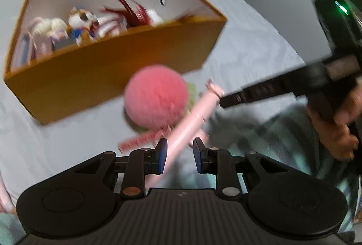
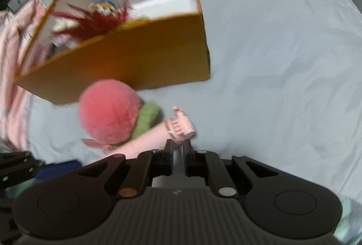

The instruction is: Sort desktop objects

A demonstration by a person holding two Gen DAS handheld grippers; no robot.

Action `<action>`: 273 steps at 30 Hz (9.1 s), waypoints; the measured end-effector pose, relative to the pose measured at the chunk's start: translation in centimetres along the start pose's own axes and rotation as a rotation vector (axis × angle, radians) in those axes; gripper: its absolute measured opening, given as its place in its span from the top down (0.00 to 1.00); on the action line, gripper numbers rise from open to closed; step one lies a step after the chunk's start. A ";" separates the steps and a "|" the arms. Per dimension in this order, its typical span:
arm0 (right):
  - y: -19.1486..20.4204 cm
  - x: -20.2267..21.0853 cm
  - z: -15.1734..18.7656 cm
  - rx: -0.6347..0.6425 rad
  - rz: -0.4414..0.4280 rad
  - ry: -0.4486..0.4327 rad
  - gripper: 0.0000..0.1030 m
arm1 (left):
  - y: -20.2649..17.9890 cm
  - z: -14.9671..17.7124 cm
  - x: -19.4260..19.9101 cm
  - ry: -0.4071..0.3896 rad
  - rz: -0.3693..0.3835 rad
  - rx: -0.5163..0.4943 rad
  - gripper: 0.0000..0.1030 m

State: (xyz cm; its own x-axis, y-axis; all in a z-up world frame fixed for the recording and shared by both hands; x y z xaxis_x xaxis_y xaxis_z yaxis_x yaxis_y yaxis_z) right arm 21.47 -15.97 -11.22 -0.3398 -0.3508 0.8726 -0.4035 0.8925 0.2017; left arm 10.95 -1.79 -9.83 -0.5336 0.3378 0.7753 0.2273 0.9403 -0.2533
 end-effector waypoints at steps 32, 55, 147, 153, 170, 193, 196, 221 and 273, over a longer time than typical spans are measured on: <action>-0.9 -3.0 -1.6 0.091 -0.053 -0.065 0.87 | 1.3 -3.6 -10.5 0.028 -0.074 0.041 0.49; 4.3 -4.7 0.0 0.335 -0.026 0.105 0.66 | 3.1 -1.8 0.2 -0.042 -0.146 0.115 0.50; 6.0 3.7 -16.4 0.461 0.090 -0.257 0.95 | 7.2 -19.4 -3.4 -0.126 -0.104 0.026 0.50; 5.3 -1.7 -17.1 0.479 0.147 -0.154 0.95 | 8.1 -18.7 -9.2 -0.027 -0.110 -0.001 0.50; 5.0 -7.5 -15.7 0.509 0.309 -0.074 0.95 | 10.0 -17.7 -11.8 -0.007 -0.058 0.029 0.46; 5.0 -9.5 -16.4 0.358 0.185 0.031 0.75 | 10.7 -16.7 -3.2 -0.094 -0.098 0.165 0.46; 4.7 -9.2 -16.6 0.304 0.108 0.050 0.75 | 10.9 -16.0 -2.9 -0.098 -0.098 0.183 0.46; 3.9 -13.2 -16.8 0.167 0.058 0.160 1.00 | 13.0 -14.8 -3.6 -0.099 -0.101 0.247 0.46; 6.9 7.9 -7.5 0.345 -0.004 -0.454 0.65 | 3.9 -11.5 3.8 -0.338 -0.278 0.088 0.32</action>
State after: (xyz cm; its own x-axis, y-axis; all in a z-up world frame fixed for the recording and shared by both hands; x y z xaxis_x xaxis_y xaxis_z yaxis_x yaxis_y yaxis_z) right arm 22.34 -10.47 0.42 -0.6379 -0.5085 0.5783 -0.6336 0.7734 -0.0188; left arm 19.14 2.65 -1.19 -0.8041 0.0522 0.5922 -0.0253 0.9922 -0.1218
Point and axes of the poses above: each gripper's, at about its wrist camera, not at the fingertips, and x roughly against the way its jaws point, y to its left, z to its underside, the point moved 2 cm from there along -x, roughly the way its jaws point, and after that the axes turned 5 degrees about -y, right-handed, at the moved point
